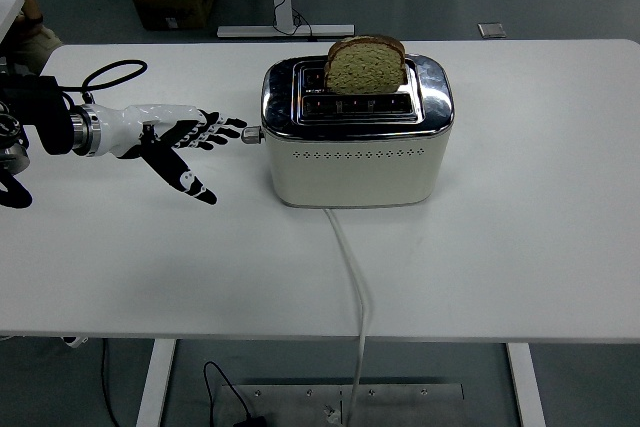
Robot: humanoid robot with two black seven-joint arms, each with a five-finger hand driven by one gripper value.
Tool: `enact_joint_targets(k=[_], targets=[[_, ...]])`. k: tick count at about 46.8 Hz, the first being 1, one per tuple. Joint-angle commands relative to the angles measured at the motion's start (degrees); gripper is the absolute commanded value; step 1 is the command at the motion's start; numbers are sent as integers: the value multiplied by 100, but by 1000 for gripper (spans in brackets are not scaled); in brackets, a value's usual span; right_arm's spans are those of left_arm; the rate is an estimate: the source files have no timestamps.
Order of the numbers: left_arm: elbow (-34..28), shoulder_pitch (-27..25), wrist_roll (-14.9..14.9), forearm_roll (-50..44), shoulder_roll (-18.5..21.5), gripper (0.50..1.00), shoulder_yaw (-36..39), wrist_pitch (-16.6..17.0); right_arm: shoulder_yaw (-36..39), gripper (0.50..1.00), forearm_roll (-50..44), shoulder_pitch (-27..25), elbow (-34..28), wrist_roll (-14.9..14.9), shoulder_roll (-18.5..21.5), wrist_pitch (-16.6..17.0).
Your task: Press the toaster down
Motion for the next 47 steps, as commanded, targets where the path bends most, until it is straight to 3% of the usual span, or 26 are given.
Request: enact_joint_targets(k=[1, 47], targets=[[7, 18, 0, -1, -17, 1000, -1, 1, 9, 998, 0, 0, 1, 0, 0, -2], [570, 343, 0, -9, -438, 1000, -1, 10, 9, 998, 0, 0, 1, 0, 0, -2]])
